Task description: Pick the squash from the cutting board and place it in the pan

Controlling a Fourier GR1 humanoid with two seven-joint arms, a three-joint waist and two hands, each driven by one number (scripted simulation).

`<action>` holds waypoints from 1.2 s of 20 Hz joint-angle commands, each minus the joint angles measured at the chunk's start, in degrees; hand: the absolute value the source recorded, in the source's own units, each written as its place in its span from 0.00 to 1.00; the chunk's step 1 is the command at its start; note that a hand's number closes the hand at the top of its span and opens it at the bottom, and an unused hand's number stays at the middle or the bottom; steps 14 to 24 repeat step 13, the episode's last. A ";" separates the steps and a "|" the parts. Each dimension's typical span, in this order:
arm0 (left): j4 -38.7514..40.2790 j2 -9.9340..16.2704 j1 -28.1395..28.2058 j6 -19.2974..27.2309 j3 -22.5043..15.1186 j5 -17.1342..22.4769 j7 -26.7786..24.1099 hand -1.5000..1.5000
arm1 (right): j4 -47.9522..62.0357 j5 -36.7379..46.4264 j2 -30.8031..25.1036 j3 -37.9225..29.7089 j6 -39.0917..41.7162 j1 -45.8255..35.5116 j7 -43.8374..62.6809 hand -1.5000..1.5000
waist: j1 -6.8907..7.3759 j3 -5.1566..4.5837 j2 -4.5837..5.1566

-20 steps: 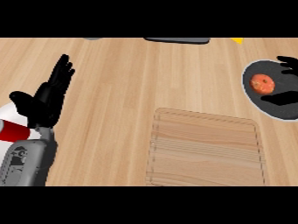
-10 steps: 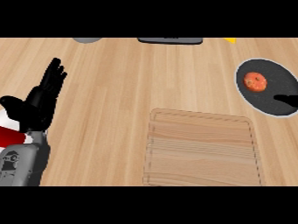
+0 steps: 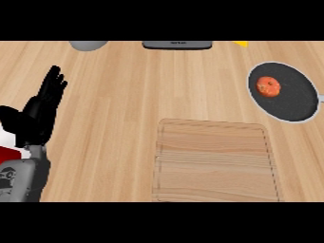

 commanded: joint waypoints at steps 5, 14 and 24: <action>-1.77 0.17 -1.32 1.45 0.26 -0.46 3.83 0.50 | -2.62 -4.25 -5.22 -0.23 13.53 8.69 -8.31 0.00 | -1.22 -0.08 -0.48; -1.08 -0.97 1.81 1.15 -0.33 -0.86 0.48 0.50 | -11.22 -5.59 -2.13 4.71 12.33 15.58 -8.04 0.00 | -1.70 -0.27 -0.80; -1.08 -0.97 1.81 1.15 -0.33 -0.86 0.48 0.50 | -11.22 -5.59 -2.13 4.71 12.33 15.58 -8.04 0.00 | -1.70 -0.27 -0.80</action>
